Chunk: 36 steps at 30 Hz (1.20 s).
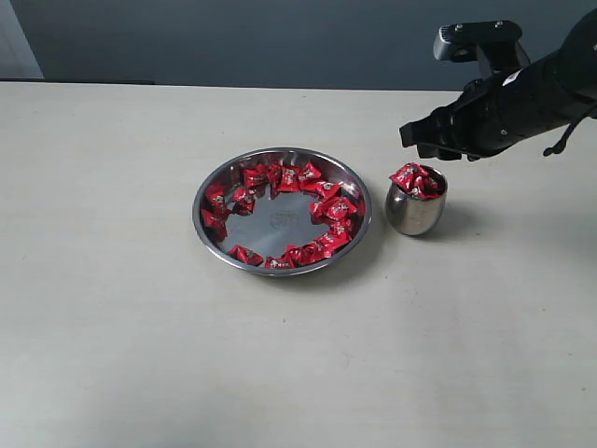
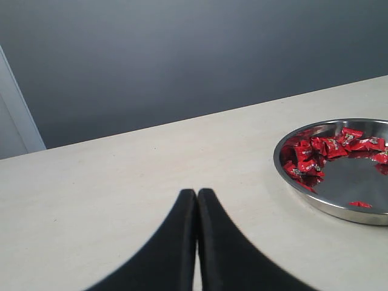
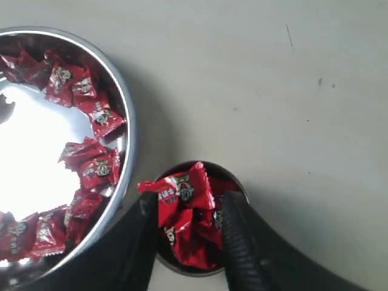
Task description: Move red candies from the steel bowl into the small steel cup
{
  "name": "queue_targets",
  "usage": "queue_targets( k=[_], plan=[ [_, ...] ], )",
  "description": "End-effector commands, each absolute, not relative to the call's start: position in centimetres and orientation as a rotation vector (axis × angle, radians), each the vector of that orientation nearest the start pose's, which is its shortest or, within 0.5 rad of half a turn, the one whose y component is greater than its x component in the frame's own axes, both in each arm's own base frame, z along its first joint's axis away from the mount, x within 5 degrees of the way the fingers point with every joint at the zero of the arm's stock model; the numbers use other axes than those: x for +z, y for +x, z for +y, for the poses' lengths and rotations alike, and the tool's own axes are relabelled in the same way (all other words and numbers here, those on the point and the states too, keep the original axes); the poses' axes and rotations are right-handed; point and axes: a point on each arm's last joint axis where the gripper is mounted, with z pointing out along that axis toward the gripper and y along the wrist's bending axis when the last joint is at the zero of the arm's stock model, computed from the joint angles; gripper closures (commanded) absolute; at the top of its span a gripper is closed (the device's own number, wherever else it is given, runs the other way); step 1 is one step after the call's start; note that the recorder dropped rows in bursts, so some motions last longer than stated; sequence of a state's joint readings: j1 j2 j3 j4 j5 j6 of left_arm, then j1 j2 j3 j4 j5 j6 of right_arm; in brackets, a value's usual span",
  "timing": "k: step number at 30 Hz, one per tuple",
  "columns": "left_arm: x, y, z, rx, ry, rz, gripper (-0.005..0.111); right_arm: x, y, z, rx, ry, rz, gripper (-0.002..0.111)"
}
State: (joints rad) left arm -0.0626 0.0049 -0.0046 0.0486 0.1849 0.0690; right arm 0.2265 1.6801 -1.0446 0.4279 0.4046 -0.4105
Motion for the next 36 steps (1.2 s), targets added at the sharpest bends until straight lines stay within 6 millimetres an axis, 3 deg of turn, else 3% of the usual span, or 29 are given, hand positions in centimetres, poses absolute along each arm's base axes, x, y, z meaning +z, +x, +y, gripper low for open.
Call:
queue_targets(
  k=[1, 5, 7, 12, 16, 32, 36],
  plan=[
    [19.7, 5.6, -0.3, 0.043, 0.137, 1.658, 0.105, 22.4, 33.6, 9.3, 0.36, -0.276, 2.446, 0.073],
    [19.7, 5.6, -0.3, 0.043, 0.137, 1.658, 0.105, 22.4, 33.5, 9.8, 0.368, -0.302, 2.435, 0.073],
    [19.7, 5.6, -0.3, 0.043, 0.137, 1.658, 0.105, 22.5, 33.2, 11.1, 0.382, -0.352, 2.423, 0.076],
    [19.7, 5.6, -0.3, 0.043, 0.137, 1.658, 0.105, 22.7, 32.1, 14.7, 0.401, -0.499, 2.354, 0.108],
    [19.7, 5.6, -0.3, 0.043, 0.137, 1.658, 0.105, 22.6, 31.5, 15.6, 0.424, -0.545, 2.367, 0.108],
    [19.7, 5.6, -0.3, 0.043, 0.137, 1.658, 0.105, 22.8, 31.7, 15.6, 0.408, -0.537, 2.346, 0.108],
    [19.7, 5.6, -0.3, 0.043, 0.137, 1.658, 0.105, 22.7, 31.8, 15.2, 0.35, -0.602, 2.331, 0.108]
  ],
)
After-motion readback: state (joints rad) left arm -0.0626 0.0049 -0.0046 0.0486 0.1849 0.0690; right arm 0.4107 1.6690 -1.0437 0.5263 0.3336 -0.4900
